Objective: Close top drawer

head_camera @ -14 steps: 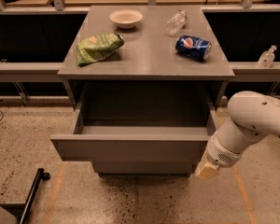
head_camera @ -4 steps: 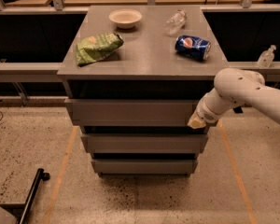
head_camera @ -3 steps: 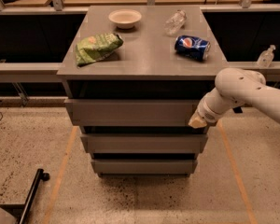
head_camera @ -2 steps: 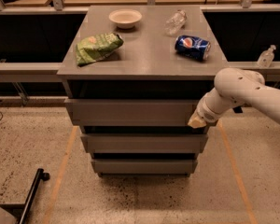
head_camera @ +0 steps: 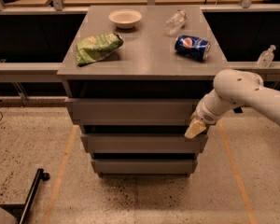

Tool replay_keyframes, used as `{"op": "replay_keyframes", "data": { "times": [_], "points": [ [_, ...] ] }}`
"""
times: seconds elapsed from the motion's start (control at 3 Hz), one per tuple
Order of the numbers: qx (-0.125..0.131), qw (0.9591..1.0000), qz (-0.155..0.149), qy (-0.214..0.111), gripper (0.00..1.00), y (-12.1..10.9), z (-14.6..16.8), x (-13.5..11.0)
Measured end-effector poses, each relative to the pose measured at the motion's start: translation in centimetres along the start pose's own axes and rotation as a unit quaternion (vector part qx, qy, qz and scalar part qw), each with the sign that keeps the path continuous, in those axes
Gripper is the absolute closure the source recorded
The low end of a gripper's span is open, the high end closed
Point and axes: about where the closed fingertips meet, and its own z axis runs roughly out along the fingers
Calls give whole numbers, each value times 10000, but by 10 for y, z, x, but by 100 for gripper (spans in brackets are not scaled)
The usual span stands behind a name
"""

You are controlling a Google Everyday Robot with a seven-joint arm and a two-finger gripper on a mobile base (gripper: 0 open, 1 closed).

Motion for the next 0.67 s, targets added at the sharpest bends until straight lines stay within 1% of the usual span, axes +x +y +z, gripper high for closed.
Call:
{"op": "replay_keyframes", "data": {
  "times": [0.33, 0.67],
  "points": [
    [-13, 10000, -2, 3, 0, 2, 1, -1],
    [-13, 10000, -2, 3, 0, 3, 1, -1]
  ]
}}
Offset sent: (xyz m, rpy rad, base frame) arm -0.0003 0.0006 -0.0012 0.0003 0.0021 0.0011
